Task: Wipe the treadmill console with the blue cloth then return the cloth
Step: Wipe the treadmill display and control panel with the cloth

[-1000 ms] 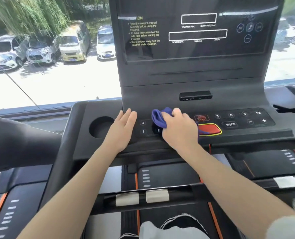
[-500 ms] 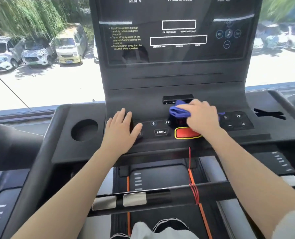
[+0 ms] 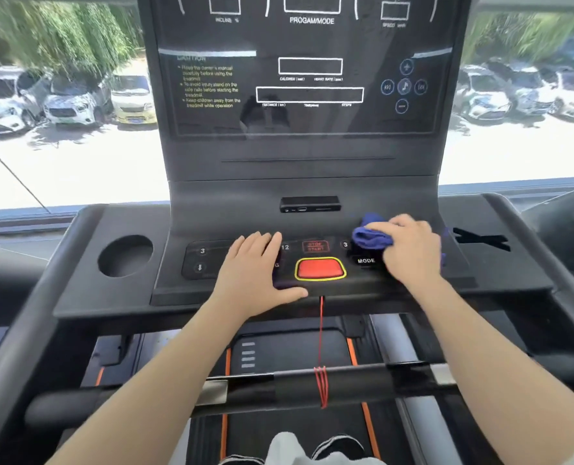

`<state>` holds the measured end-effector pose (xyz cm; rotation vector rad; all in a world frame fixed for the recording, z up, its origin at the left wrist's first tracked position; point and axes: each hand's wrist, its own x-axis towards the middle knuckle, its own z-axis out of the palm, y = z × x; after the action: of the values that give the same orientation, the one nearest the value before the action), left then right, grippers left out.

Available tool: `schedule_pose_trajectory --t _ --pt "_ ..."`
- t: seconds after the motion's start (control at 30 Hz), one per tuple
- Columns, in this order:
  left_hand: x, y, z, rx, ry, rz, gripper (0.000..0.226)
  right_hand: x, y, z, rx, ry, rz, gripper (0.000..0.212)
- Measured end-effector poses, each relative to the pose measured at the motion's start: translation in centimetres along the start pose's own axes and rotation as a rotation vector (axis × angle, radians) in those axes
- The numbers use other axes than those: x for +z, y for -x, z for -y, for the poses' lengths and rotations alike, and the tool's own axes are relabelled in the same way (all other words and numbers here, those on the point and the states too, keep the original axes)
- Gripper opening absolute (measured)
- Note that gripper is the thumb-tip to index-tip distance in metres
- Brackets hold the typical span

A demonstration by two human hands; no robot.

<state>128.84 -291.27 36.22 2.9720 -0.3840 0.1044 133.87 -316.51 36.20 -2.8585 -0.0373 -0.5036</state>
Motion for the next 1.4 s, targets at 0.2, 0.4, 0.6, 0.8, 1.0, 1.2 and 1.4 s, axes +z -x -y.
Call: schedule_pose_trajectory --t 0.2,0.4,0.6,0.8,1.0,1.2,1.4 --pt "0.2 -0.5 -1.9 -0.119 -0.059 0.004 0.116 1.1 2.1 5.6 -0.098 0.015 0.026 0.049" --pt "0.0 -1.6 -4.0 -0.198 -0.073 0.036 0.118 0.5 1.9 -0.5 -0.574 -0.091 -0.007 0.059" --pt "-0.4 -2.4 -5.2 -0.117 -0.016 0.048 0.11 -0.7 0.3 -5.9 0.109 0.118 -0.083 0.045" --pt "0.1 -3.0 -7.3 -0.168 0.094 0.084 0.104 1.0 5.9 3.5 -0.172 -0.021 -0.101 0.046" --pt "1.0 -3.4 -9.9 -0.133 -0.004 0.058 0.112 0.6 7.2 -1.7 -0.464 0.044 -0.15 0.066" --pt "1.2 -4.1 -12.6 -0.016 -0.039 -0.06 0.094 0.0 6.4 -8.4 -0.312 0.076 -0.193 0.06" --pt "1.2 -5.9 -13.4 0.012 -0.083 0.027 0.095 -0.6 3.5 -10.3 -0.571 -0.088 -0.07 0.056"
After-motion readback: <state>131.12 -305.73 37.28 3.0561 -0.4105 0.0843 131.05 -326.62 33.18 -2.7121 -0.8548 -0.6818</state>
